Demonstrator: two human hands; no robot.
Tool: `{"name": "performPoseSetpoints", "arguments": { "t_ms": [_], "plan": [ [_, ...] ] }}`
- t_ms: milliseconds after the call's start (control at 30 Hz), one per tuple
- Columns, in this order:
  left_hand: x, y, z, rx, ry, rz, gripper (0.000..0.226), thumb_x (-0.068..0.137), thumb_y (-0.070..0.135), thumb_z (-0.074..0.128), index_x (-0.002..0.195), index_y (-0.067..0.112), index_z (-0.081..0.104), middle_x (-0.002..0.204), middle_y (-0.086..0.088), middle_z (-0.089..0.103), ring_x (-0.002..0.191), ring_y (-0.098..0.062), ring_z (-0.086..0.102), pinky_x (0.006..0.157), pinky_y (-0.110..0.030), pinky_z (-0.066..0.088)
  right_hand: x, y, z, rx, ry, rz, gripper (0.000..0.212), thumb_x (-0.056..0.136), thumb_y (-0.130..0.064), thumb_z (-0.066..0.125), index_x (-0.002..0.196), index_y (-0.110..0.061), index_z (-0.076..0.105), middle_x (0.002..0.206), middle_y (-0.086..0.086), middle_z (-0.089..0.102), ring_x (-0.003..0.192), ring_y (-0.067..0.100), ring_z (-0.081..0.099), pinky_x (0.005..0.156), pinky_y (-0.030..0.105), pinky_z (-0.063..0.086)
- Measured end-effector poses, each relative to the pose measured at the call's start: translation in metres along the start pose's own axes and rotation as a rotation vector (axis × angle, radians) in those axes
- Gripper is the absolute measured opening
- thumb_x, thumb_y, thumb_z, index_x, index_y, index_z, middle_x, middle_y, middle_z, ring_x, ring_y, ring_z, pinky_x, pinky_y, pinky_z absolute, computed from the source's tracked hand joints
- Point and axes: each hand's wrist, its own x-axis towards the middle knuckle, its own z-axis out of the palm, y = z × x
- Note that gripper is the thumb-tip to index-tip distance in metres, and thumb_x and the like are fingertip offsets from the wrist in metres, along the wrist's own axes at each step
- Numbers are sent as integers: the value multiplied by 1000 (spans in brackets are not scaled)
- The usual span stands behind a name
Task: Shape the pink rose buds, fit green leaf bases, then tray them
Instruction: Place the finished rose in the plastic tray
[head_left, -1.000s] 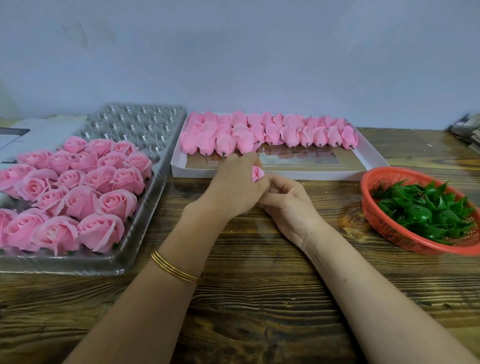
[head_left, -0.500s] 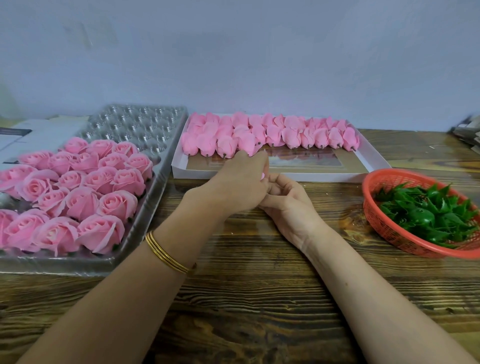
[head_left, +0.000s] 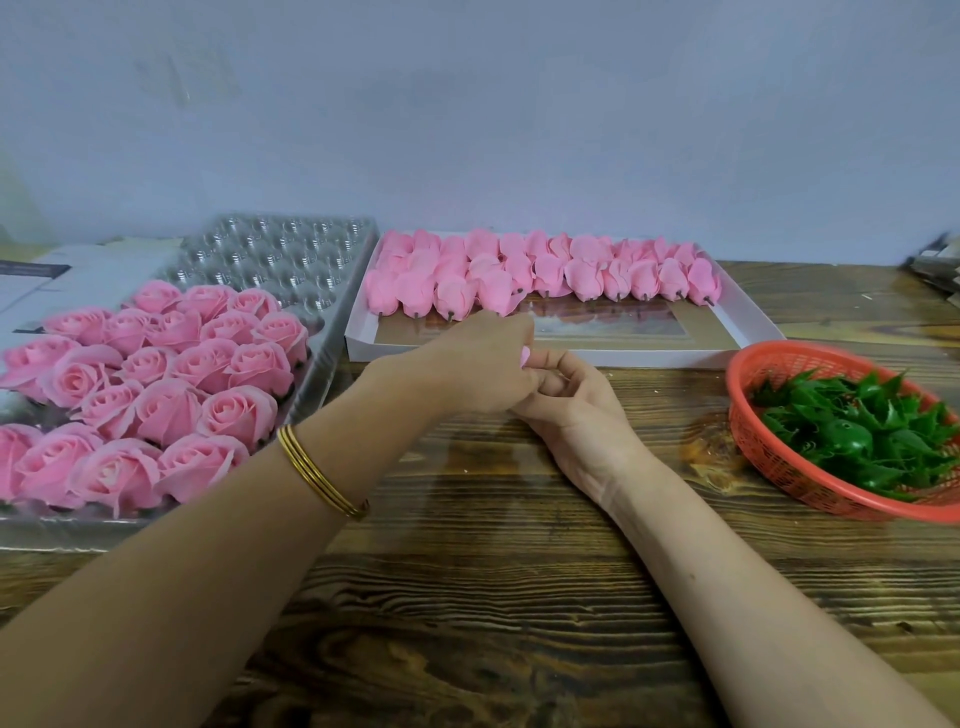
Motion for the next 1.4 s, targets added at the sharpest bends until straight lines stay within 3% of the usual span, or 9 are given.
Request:
{"name": "performPoseSetpoints", "arguments": {
  "t_ms": [100,233,333,433,567,833,1000,1233,1400],
  "plan": [
    [0,-1,0,4,-11,6,15,95,27,52,96,15,43,83,3,40,73,-14,39,54,-28,23,0,0,1,-8,4,2,40,75,26,58,104,-2,55,69,4,69,75,20,66,85,35,55],
    [1,-2,2,-18,-2,21,16,95,27,53,95,14,43,82,3,40,73,-15,40,54,-28,23,0,0,1,-10,7,1,40,76,25,59,105,-1,56,71,4,70,78,21,66,86,35,55],
    [2,-5,0,36,2,30,16,96,29,52,97,15,45,85,4,43,74,-14,42,53,-27,22,0,0,2,8,5,5,43,76,25,59,113,3,55,77,8,71,81,22,67,89,36,55],
    [7,-16,-9,22,-6,32,14,98,23,52,100,10,50,96,-5,53,86,-22,49,61,-30,33,1,0,1,-3,32,35,47,77,24,60,119,4,54,90,15,66,85,21,66,85,31,56],
    [11,-43,-39,58,63,-66,10,96,23,56,99,15,51,88,0,48,87,-21,45,61,-31,29,2,-2,1,-4,74,67,41,78,22,60,109,-4,58,89,12,67,76,14,68,70,24,56],
    [18,-118,-84,218,134,-259,8,91,10,57,98,8,53,94,-12,56,86,-28,48,68,-32,32,2,-4,0,-8,77,93,33,82,15,59,108,-6,60,95,14,67,83,19,66,71,24,55],
    [22,-144,-88,285,73,-332,16,92,10,57,101,-3,59,99,-23,63,83,-30,50,69,-31,34,2,-4,-1,-5,75,103,32,82,14,60,106,-8,61,93,12,69,81,19,67,69,23,56],
    [22,-150,-76,396,-28,-348,12,96,17,57,96,7,49,95,-11,55,86,-27,48,68,-30,31,2,-5,-1,-2,72,107,31,83,13,58,106,-7,61,91,11,70,73,16,68,68,23,56],
    [21,-152,-76,395,-115,-389,23,95,13,56,108,-6,60,107,-22,64,96,-33,59,75,-34,43,3,-5,-1,7,69,117,28,85,10,57,107,-7,61,90,10,71,73,17,68,68,23,56]
  ]
}}
